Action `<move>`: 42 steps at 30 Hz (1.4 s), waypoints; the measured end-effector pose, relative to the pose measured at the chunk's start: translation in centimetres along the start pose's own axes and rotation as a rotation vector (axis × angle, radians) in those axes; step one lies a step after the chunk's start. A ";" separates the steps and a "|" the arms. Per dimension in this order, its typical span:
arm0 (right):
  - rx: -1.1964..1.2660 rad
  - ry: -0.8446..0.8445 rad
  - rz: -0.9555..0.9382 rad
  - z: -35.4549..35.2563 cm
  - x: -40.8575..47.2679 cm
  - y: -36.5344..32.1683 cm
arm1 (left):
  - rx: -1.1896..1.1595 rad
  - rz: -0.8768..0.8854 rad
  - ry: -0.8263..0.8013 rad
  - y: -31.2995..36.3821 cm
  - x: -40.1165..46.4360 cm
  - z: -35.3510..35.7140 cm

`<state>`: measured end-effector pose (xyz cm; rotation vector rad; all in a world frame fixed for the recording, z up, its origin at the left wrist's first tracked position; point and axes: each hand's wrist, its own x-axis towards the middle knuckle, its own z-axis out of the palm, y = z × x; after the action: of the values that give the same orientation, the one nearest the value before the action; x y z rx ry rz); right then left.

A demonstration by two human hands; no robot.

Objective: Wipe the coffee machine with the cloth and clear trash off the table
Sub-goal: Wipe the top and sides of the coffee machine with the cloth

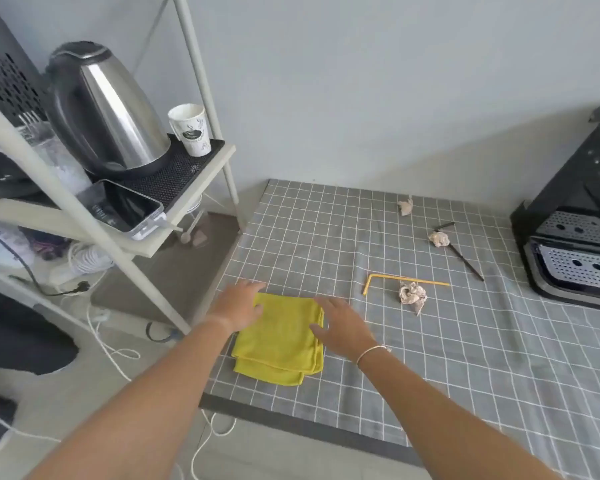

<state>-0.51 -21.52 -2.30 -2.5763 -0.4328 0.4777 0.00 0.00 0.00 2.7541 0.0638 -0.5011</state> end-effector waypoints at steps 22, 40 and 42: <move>0.451 0.188 0.203 -4.0 1.9 -0.5 | -0.434 0.098 0.088 2.3 2.1 -4.2; 0.837 0.784 0.068 -42.8 -16.3 14.7 | -0.940 0.695 0.226 41.7 1.6 -17.4; 0.828 0.779 0.068 -45.1 -17.7 18.0 | -0.977 0.705 0.194 45.3 2.0 -16.5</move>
<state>5.81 -61.21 30.15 -1.7637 0.1244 -0.2992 12.05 -37.13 28.39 1.6880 -0.4695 0.0239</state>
